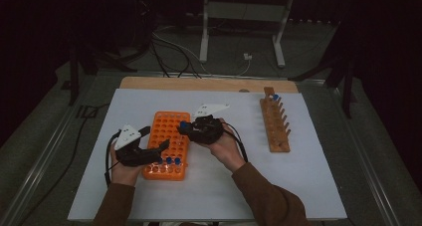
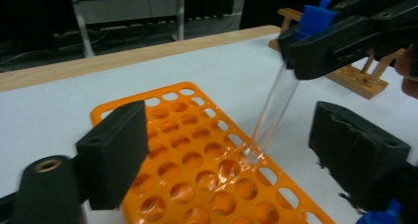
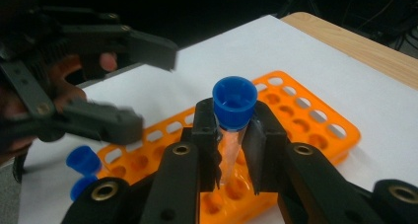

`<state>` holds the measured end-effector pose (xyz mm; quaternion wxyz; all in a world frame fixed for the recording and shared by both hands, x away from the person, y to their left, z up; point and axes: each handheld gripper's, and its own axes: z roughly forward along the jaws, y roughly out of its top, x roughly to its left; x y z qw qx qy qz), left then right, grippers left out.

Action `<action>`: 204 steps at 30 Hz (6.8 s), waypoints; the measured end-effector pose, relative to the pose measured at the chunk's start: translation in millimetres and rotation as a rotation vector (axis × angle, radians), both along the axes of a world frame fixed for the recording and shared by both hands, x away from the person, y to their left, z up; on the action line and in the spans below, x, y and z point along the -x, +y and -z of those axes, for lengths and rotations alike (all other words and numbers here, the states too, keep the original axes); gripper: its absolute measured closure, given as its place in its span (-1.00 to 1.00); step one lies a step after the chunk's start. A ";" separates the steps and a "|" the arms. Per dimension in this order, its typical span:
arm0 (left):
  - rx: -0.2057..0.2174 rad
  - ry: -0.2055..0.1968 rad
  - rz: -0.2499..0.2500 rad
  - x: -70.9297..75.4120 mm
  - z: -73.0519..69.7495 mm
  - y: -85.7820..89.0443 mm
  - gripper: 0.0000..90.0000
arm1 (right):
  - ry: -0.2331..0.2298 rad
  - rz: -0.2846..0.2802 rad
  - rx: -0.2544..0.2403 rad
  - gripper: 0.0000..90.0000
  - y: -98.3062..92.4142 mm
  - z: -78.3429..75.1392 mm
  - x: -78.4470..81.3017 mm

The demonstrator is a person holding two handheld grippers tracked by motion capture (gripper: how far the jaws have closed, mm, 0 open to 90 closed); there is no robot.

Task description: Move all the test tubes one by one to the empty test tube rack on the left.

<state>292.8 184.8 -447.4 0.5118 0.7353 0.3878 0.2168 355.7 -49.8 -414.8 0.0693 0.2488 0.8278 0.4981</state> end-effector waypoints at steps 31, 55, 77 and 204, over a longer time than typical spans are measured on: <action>-0.050 -0.018 0.105 -11.0 0.9 -12.4 0.73 | 0.047 -0.039 -0.053 0.38 18.1 -6.9 0.8; 0.033 0.018 0.045 4.9 8.5 18.5 0.73 | 0.001 0.109 0.002 -0.84 -37.8 -3.0 -3.7; 0.079 0.038 0.042 24.1 13.6 29.4 0.73 | -0.042 0.256 0.029 -0.99 -102.2 4.2 -0.9; -0.027 0.038 -0.270 24.0 27.1 53.5 -0.98 | 0.001 0.682 0.059 -0.70 -253.2 27.7 -83.7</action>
